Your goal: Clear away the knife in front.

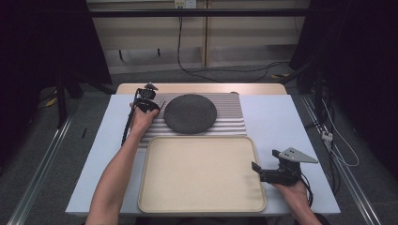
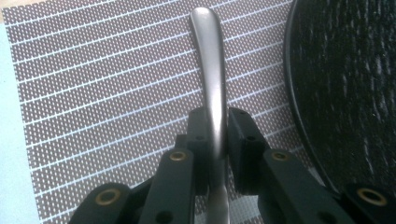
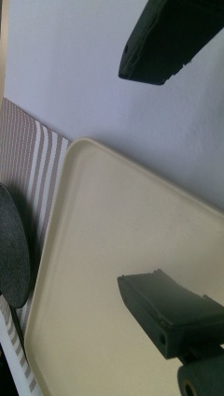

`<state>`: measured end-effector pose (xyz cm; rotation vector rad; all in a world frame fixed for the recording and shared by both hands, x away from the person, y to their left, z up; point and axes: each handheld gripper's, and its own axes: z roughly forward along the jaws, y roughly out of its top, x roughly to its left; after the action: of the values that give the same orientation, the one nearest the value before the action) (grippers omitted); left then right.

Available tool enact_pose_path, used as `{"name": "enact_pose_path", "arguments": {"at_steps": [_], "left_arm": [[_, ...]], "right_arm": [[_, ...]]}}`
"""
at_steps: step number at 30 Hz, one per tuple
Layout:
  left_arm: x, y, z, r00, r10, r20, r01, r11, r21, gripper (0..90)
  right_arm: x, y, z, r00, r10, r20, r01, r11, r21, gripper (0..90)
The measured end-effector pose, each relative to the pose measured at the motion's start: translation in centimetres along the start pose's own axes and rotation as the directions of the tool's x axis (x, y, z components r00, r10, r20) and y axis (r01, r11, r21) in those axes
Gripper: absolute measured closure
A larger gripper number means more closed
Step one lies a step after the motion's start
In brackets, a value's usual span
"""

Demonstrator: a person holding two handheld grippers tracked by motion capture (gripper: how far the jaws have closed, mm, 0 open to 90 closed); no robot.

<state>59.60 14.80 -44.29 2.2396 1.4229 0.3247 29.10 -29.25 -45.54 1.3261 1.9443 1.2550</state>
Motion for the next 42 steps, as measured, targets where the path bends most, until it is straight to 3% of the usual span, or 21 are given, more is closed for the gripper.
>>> {"name": "enact_pose_path", "arguments": {"at_steps": [6, 15, 22, 42], "left_arm": [[0.0, -0.1, -0.7, 1.0000, -0.007, 0.003, 0.007, 0.9999, -0.015, 80.1], [-0.2, -0.5, -2.0, 0.9995, 0.025, 0.021, -0.024, 0.9991, -0.035, 80.1], [-0.3, -0.9, -3.0, 0.9989, 0.027, 0.037, -0.025, 0.9982, -0.054, 80.1], [-1.9, -2.3, -5.9, 0.9942, 0.095, 0.050, -0.090, 0.9918, -0.091, 80.1]], "right_arm": [[0.0, 0.0, 0.0, 1.0000, 0.000, 0.000, 0.000, 1.000, 0.001, 2.8], [0.1, 0.0, 0.0, 1.0000, -0.002, 0.000, 0.002, 1.000, 0.001, 2.8], [0.1, 0.0, 0.0, 1.0000, -0.002, -0.003, 0.002, 1.000, 0.001, 2.9], [0.2, 0.1, -0.1, 0.9999, -0.012, -0.003, 0.012, 1.000, -0.001, 2.9]]}}
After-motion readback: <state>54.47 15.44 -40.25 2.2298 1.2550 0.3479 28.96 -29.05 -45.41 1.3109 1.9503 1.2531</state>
